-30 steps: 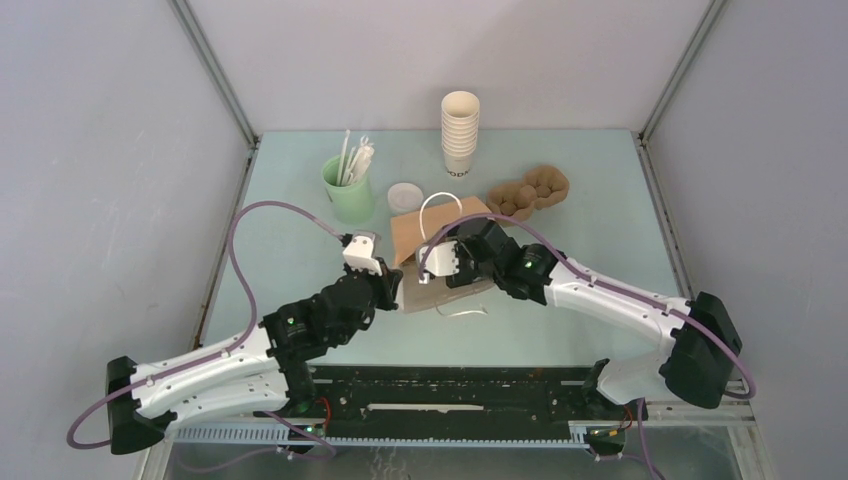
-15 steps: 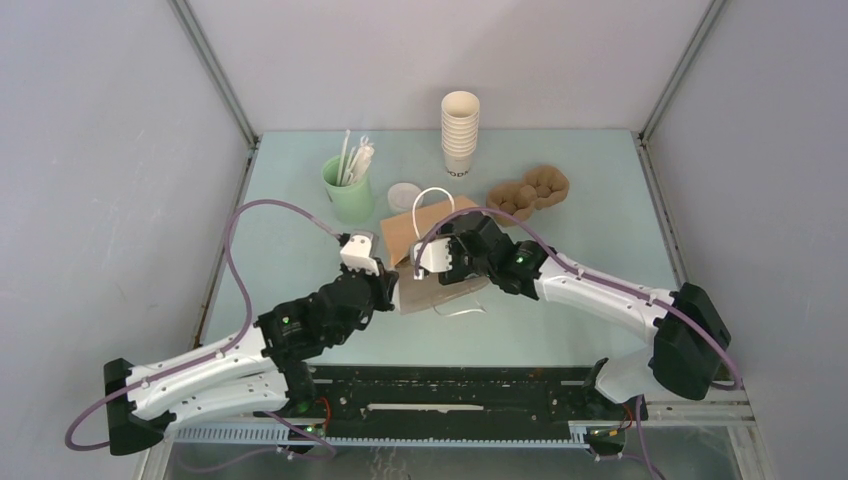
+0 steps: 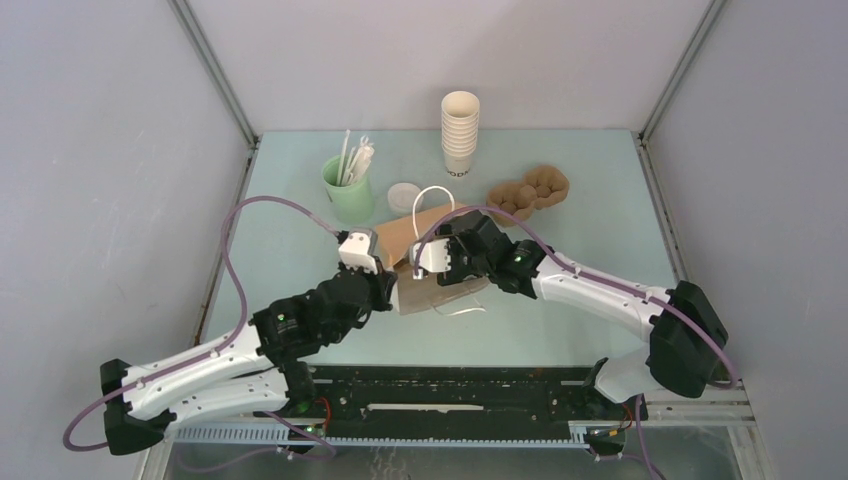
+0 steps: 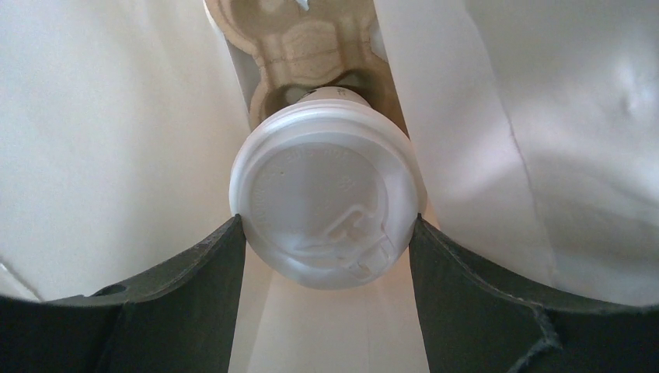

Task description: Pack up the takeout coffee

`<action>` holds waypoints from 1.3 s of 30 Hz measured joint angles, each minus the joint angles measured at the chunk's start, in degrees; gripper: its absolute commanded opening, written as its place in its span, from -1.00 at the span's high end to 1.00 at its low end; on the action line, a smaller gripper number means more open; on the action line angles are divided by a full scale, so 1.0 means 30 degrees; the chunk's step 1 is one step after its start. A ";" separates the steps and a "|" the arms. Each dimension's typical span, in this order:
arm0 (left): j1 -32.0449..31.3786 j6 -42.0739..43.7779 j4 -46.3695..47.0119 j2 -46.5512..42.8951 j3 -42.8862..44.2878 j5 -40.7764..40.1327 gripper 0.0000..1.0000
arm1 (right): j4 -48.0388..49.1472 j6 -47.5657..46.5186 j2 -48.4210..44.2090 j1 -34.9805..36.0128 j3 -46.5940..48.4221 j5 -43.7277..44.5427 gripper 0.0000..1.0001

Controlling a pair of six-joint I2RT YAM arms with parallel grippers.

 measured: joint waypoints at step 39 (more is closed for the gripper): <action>0.0000 -0.0532 -0.1311 0.0554 0.0925 0.0007 1.00 | -0.1457 0.1406 -0.0306 0.0408 0.0000 -0.0568 -0.99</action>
